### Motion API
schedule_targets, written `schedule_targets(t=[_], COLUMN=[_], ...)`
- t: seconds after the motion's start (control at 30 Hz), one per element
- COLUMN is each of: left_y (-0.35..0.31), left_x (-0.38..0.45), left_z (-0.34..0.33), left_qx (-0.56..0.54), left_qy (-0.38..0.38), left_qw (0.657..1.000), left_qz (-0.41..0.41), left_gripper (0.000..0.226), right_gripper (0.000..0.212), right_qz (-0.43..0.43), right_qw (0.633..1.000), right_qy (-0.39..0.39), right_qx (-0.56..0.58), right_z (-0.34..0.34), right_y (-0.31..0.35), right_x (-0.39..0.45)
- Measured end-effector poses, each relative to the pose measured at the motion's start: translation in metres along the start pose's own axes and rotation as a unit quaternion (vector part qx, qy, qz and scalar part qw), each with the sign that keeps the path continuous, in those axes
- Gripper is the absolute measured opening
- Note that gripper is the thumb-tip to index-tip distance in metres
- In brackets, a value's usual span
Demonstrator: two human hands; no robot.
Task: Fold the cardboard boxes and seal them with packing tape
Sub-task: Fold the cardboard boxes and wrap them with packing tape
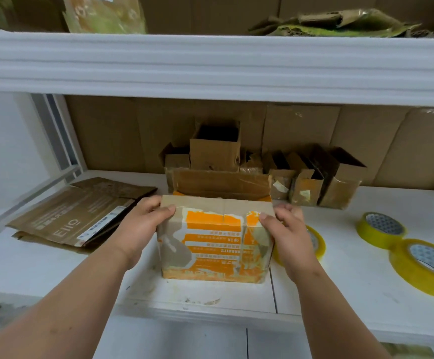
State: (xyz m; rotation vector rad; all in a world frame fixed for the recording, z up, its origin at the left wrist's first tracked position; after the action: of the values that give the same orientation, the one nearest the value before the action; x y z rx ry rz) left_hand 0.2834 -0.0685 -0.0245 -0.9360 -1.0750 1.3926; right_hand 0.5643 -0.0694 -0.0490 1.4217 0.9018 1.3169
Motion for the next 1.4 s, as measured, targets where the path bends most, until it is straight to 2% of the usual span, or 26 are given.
schedule_targets(t=[0.07, 0.17, 0.3, 0.37, 0.43, 0.53, 0.6, 0.7, 0.77, 0.83, 0.93, 1.03, 1.1, 1.17, 1.27, 1.4], left_y=[0.002, 0.002, -0.007, -0.014, -0.019, -0.023, -0.022, -0.015, -0.011, -0.01, -0.013, -0.018, -0.019, -0.018, -0.015, -0.015], left_x=[0.005, 0.014, 0.028, 0.034, 0.038, 0.04, 0.036, 0.031, 0.029, 0.028, 0.028, 0.029, 0.029, 0.028, 0.03, 0.036], left_z=[0.0, 0.005, 0.007, 0.005, 0.002, -0.001, -0.001, 0.0, -0.001, -0.003, -0.003, -0.003, -0.005, -0.009, -0.009, -0.006], left_qx=[0.006, 0.026, 0.086, 0.091, 0.093, 0.104, 0.105, 0.098, 0.123, 0.15, 0.232, 0.354, 0.405, 0.433, 0.455, 0.523], left_qy=[-0.001, 0.025, 0.067, 0.085, 0.108, 0.109, 0.09, 0.072, 0.056, 0.041, 0.028, 0.021, 0.038, 0.059, 0.078, 0.134], left_qw=[1.0, 0.999, 0.994, 0.991, 0.988, 0.986, 0.987, 0.987, 0.983, 0.978, 0.958, 0.911, 0.887, 0.874, 0.863, 0.82], left_qz=[-0.016, -0.015, -0.034, -0.04, -0.052, -0.066, -0.079, -0.103, -0.122, -0.137, -0.165, -0.211, -0.221, -0.21, -0.205, -0.19], left_gripper=[0.027, 0.073, 0.104, 0.112, 0.111, 0.104, 0.095, 0.057, 0.037, 0.032, 0.033, 0.038, 0.051, 0.073, 0.097, 0.106], right_gripper=[0.009, 0.045, 0.082, 0.092, 0.096, 0.094, 0.081, 0.05, 0.042, 0.041, 0.042, 0.033, 0.03, 0.04, 0.049, 0.055], right_qz=[-0.026, -0.046, -0.033, -0.048, -0.07, -0.084, -0.074, -0.081, -0.086, -0.083, -0.064, -0.027, 0.018, 0.06, 0.076, 0.075], right_qw=[0.999, 0.993, 0.998, 0.998, 0.996, 0.993, 0.994, 0.994, 0.994, 0.994, 0.994, 0.989, 0.982, 0.967, 0.953, 0.931], right_qy=[-0.023, -0.028, 0.012, 0.032, 0.054, 0.075, 0.083, 0.078, 0.066, 0.059, 0.063, 0.06, 0.037, 0.032, 0.045, 0.07], right_qx=[0.034, 0.102, 0.053, 0.019, -0.022, -0.037, -0.022, -0.014, -0.025, -0.028, -0.07, -0.129, -0.184, -0.244, -0.29, -0.35], right_z=[-0.005, -0.007, -0.003, -0.004, -0.003, -0.002, -0.001, -0.001, -0.001, -0.002, -0.004, -0.005, -0.006, -0.007, -0.006, -0.001], right_y=[-0.002, -0.002, 0.006, 0.012, 0.014, 0.016, 0.017, 0.014, 0.012, 0.011, 0.011, 0.011, 0.009, 0.008, 0.009, 0.012], right_x=[0.002, 0.006, 0.016, 0.022, 0.028, 0.033, 0.031, 0.026, 0.025, 0.026, 0.027, 0.03, 0.031, 0.028, 0.025, 0.025])
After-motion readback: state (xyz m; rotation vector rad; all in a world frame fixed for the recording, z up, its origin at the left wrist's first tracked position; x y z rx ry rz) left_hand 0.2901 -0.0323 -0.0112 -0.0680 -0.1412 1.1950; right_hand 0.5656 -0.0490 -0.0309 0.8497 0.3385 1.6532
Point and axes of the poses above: each hand's wrist, its own x-axis towards the middle knuckle, its own z-axis out of the back of the hand, y = z × x, the point moved 1 cm from there along x, towards the middle knuckle, and after that the axes turned 7 degrees about x, right-handed, at the moved point
